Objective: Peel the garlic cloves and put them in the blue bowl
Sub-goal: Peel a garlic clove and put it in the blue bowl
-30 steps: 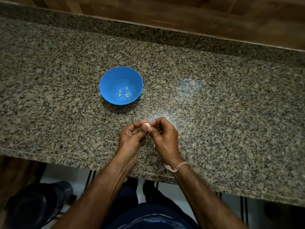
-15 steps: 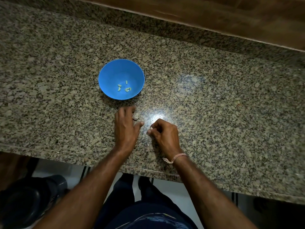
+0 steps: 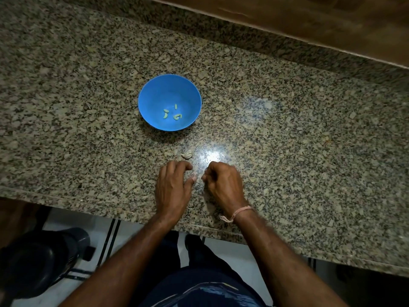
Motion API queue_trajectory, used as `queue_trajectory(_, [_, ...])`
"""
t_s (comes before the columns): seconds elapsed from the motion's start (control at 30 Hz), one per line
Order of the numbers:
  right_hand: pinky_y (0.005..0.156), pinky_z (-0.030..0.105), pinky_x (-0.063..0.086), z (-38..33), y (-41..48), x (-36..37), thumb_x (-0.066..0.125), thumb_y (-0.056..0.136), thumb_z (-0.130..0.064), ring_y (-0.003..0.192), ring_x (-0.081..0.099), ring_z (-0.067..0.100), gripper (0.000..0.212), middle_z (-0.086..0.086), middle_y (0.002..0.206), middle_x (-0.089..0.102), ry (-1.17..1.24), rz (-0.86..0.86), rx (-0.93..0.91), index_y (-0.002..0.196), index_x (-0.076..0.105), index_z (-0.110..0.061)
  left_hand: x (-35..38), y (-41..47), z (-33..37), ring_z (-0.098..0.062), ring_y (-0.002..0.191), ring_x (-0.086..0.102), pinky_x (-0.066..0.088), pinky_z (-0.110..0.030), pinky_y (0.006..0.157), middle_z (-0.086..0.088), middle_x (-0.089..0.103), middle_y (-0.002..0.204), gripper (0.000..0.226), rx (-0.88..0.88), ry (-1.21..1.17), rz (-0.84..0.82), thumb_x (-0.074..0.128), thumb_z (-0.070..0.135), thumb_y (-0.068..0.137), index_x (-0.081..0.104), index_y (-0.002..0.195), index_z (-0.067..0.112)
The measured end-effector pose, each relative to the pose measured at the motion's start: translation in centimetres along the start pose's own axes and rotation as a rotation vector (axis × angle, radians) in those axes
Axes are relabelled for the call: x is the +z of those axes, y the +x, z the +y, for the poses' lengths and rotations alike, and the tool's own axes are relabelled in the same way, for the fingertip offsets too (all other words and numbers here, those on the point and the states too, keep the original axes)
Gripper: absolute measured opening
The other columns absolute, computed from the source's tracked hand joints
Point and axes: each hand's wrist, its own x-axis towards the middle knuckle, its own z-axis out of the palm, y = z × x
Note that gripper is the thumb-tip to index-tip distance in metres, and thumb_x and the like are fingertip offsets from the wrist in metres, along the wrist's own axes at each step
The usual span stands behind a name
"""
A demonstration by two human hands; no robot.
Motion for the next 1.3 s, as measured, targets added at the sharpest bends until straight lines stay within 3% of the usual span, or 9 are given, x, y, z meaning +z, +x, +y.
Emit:
queue_trajectory(0.3, [0.052,0.014,0.028,-0.6,-0.1,0.2,0.068,0.096,-0.009,0.058,0.045,0.004,0.024,-0.008,0.069,0.055,-0.136,0.002,-0.026,0.078,0.057,-0.019,-0.5,0.3,0.6,-0.017,0.103,0.050,0.044,-0.035,0.073,0.009,0.058,0.108,0.022,-0.048,-0.022,-0.041,0.074,0.028,0.092,0.062,0.110,0.030])
queue_trajectory(0.43, [0.056,0.011,0.046,-0.3,0.2,-0.8,0.082,0.088,-0.022,0.063,0.061,-0.002,0.017,-0.006,0.075,0.069,0.381,-0.075,0.212,0.082,0.067,-0.017,-0.9,0.5,1.7,-0.009,0.093,0.065,0.058,-0.038,0.074,0.014,0.071,0.095,0.007,-0.198,-0.408,-0.133,0.064,0.033,0.099,0.071,0.098,0.031])
queue_trajectory(0.57, [0.065,0.030,0.059,-1.0,-0.8,-1.5,0.081,0.089,-0.020,0.069,0.069,0.015,0.023,0.010,0.080,0.074,0.739,-0.091,0.327,0.092,0.069,0.000,-1.2,0.5,2.2,-0.019,0.093,0.073,0.062,-0.047,0.086,0.000,0.076,0.091,0.015,-0.389,-0.746,-0.200,0.066,0.029,0.101,0.072,0.094,0.018])
queue_trajectory(0.7, [0.070,0.029,0.061,-1.6,-1.4,-1.6,0.073,0.096,-0.011,0.076,0.070,0.019,0.017,0.016,0.091,0.076,0.947,-0.125,0.360,0.104,0.071,0.003,-1.8,0.9,2.5,-0.016,0.087,0.072,0.058,-0.033,0.075,-0.001,0.074,0.088,0.017,-0.333,-0.683,-0.219,0.060,0.026,0.105,0.068,0.094,0.016])
queue_trajectory(0.83, [0.055,0.032,0.054,-1.5,-1.5,-1.5,0.067,0.101,-0.029,0.063,0.062,0.017,0.033,0.008,0.075,0.066,0.811,-0.159,0.345,0.095,0.067,0.003,-2.2,0.9,2.9,-0.010,0.077,0.061,0.045,-0.029,0.062,0.007,0.064,0.083,0.014,-0.173,-0.438,-0.192,0.056,0.028,0.106,0.058,0.094,0.021])
queue_trajectory(0.97, [0.058,0.028,0.042,-1.5,-1.6,-1.2,0.057,0.106,-0.028,0.062,0.048,0.011,0.028,-0.001,0.071,0.053,0.816,-0.223,0.316,0.085,0.060,-0.009,-2.7,0.8,3.6,-0.014,0.077,0.055,0.041,-0.032,0.063,0.005,0.058,0.083,0.017,-0.110,-0.391,-0.248,0.046,0.026,0.110,0.051,0.095,0.021])
queue_trajectory(1.13, [0.056,0.013,0.038,-1.0,-2.1,-1.5,0.059,0.105,-0.025,0.059,0.044,-0.001,0.026,-0.008,0.069,0.053,0.511,-0.094,0.072,0.083,0.060,-0.010,-2.5,1.0,4.1,-0.038,0.097,0.064,0.056,-0.048,0.078,-0.020,0.063,0.107,0.028,-0.356,-0.584,-0.439,0.036,0.036,0.112,0.058,0.116,0.018])
queue_trajectory(1.2, [0.054,0.015,0.037,-1.0,-2.2,-1.6,0.060,0.104,-0.023,0.058,0.045,0.001,0.024,-0.011,0.066,0.052,0.415,-0.018,0.007,0.082,0.060,-0.014,-2.6,1.1,4.6,-0.019,0.070,0.055,0.043,-0.031,0.055,-0.005,0.056,0.084,0.026,-0.463,-0.730,-0.493,0.036,0.033,0.113,0.056,0.099,0.025])
queue_trajectory(1.3, [0.054,0.013,0.036,-1.3,-2.2,-1.9,0.058,0.106,-0.023,0.058,0.044,0.001,0.026,-0.009,0.067,0.052,0.434,-0.011,0.031,0.081,0.058,-0.015,-2.9,0.9,5.4,-0.008,0.073,0.049,0.038,-0.024,0.060,0.005,0.051,0.092,0.024,-0.404,-0.664,-0.441,0.034,0.034,0.113,0.054,0.110,0.022])
